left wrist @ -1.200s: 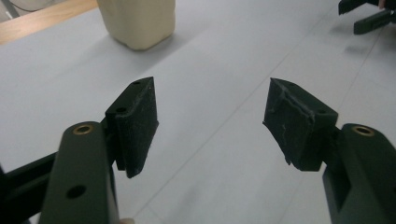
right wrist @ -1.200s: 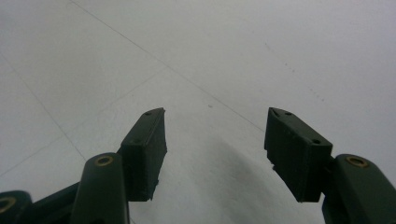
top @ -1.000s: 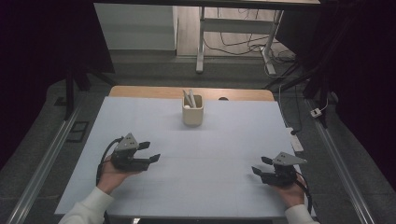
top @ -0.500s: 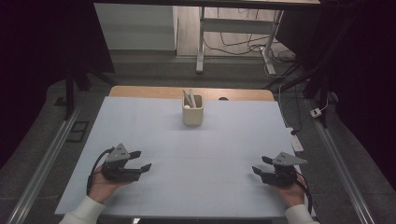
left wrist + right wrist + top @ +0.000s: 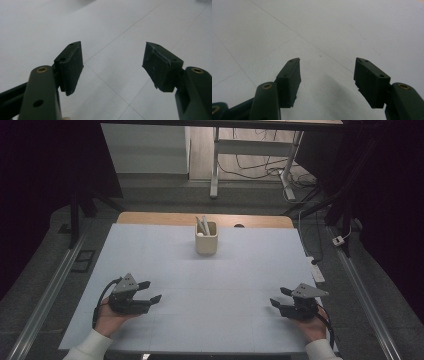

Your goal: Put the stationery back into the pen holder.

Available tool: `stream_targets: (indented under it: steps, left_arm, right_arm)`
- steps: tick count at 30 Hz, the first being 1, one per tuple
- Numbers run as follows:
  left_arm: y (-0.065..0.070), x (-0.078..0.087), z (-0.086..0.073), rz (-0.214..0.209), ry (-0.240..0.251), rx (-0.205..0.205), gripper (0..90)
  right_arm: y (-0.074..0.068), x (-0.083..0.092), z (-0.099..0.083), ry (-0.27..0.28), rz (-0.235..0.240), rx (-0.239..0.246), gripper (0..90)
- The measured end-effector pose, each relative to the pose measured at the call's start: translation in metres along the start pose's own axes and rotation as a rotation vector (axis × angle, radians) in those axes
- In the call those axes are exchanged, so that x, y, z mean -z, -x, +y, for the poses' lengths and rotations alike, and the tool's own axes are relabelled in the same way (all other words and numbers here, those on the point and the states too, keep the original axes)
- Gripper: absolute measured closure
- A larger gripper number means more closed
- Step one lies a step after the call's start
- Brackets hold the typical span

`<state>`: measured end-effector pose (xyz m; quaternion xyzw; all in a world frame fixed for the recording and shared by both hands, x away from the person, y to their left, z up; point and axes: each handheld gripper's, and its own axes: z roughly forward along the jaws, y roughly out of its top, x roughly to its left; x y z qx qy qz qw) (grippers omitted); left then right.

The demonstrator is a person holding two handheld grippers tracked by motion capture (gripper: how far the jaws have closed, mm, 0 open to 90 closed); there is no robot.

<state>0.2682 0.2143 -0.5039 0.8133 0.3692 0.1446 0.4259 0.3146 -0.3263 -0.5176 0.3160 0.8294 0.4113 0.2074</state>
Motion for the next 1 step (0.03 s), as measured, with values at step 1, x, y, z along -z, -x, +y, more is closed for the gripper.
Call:
stream_targets:
  steps: [1]
  left_arm:
    - [0.0000,-0.0002,-0.0001,-0.001,-0.002,0.000,32.0]
  right_arm:
    - [0.0001,-0.0001,0.0000,0.000,0.000,0.000,37.8]
